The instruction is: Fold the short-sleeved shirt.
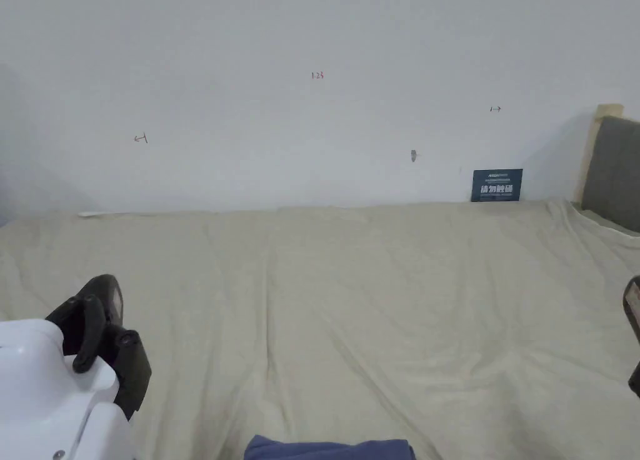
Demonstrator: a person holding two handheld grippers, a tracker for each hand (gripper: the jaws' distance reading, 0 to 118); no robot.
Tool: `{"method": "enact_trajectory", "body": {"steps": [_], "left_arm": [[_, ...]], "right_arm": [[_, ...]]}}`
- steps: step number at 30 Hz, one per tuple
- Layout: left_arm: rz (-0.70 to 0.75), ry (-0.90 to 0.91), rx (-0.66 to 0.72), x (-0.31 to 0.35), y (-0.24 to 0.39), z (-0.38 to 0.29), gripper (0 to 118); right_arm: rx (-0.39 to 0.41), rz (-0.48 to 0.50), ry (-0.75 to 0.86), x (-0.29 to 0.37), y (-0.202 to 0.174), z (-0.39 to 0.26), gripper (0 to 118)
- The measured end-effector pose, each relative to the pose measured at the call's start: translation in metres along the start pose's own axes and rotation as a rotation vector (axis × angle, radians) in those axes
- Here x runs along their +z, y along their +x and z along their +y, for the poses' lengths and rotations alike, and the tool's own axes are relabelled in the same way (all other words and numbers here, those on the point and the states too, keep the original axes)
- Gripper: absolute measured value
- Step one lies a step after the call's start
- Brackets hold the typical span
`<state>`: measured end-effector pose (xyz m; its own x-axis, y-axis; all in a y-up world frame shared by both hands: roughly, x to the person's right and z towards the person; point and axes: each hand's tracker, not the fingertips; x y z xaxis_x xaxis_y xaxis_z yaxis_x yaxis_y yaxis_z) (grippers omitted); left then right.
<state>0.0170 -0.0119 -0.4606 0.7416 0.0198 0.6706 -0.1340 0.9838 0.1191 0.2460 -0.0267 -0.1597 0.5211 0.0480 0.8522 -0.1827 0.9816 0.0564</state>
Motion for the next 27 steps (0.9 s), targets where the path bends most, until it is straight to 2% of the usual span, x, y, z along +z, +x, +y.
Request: {"method": "enact_trajectory", "body": {"steps": [1, 4, 7, 11, 20, 27], "left_arm": [[0.017, -0.021, -0.029, 0.000, -0.002, -0.007, 0], [0.041, -0.067, -0.062, 0.000, -0.006, -0.033, 0], [0.070, -0.161, -0.050, 0.001, -0.011, -0.046, 0], [0.073, -0.160, -0.050, 0.005, -0.012, -0.053, 0], [0.065, -0.163, -0.051, 0.006, -0.012, -0.054, 0], [0.057, -0.191, -0.039, 0.001, -0.025, -0.043, 0]], "right_arm": [[0.025, -0.036, 0.008, 0.004, -0.001, -0.011, 0], [0.016, -0.078, -0.041, 0.009, 0.002, -0.042, 0], [-0.030, -0.080, -0.142, 0.008, 0.007, -0.053, 0], [-0.056, -0.099, -0.129, 0.012, 0.012, -0.051, 0], [-0.037, -0.090, -0.130, 0.015, 0.007, -0.048, 0], [-0.097, -0.108, -0.141, 0.013, 0.013, -0.031, 0]]}}
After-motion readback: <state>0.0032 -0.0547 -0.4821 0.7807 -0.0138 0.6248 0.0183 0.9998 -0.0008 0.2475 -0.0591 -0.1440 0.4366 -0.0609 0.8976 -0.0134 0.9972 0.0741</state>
